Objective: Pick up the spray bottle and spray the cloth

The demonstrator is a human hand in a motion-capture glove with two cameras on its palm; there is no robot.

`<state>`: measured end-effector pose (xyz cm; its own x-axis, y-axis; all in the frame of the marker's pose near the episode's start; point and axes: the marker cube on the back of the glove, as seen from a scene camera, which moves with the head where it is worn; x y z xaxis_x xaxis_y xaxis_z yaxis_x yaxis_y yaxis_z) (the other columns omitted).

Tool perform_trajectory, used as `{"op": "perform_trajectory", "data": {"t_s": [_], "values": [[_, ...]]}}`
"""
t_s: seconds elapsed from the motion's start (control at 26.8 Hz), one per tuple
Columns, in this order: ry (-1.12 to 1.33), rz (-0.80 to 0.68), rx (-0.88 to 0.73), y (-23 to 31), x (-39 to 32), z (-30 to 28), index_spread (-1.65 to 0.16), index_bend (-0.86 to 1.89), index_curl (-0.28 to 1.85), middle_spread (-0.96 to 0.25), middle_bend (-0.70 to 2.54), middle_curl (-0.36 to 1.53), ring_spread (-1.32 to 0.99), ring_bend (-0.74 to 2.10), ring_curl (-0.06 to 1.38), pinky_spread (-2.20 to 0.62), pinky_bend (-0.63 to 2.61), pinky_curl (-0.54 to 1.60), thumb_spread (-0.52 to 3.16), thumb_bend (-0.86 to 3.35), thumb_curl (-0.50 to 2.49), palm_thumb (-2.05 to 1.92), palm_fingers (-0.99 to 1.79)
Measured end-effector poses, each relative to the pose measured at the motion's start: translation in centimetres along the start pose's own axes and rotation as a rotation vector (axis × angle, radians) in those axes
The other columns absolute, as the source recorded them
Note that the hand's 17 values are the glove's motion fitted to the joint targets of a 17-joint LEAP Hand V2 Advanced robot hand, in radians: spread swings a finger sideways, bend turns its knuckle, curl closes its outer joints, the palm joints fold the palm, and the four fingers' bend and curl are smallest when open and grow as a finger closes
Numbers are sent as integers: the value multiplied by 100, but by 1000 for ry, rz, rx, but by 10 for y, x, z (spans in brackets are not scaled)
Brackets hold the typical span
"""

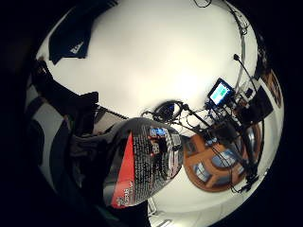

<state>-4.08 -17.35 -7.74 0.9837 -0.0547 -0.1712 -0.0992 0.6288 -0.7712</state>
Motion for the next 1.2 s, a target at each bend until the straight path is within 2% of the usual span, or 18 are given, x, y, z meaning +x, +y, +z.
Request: {"op": "perform_trajectory", "data": {"t_s": [0.37,0.67,0.82,1.08,1.2], "values": [[123,36,-202,-59,-18,49,-30,19,59,-21,66,57,-22,76,49,-33,52,42,50,-3,79,93,135],[132,35,-218,-62,-20,51,-30,19,60,-21,67,57,-22,75,49,-32,52,42,50,-3,80,93,135],[48,-34,-113,-37,-25,17,-30,18,60,-21,67,57,-22,76,49,-32,52,42,51,-2,80,93,134],[-176,-269,223,22,-38,-77,-30,18,60,-21,66,57,-22,76,49,-32,52,42,51,-3,81,93,134],[-239,-347,321,36,-41,-105,-30,18,60,-21,66,57,-22,76,49,-32,52,42,51,-3,81,93,134]]}}
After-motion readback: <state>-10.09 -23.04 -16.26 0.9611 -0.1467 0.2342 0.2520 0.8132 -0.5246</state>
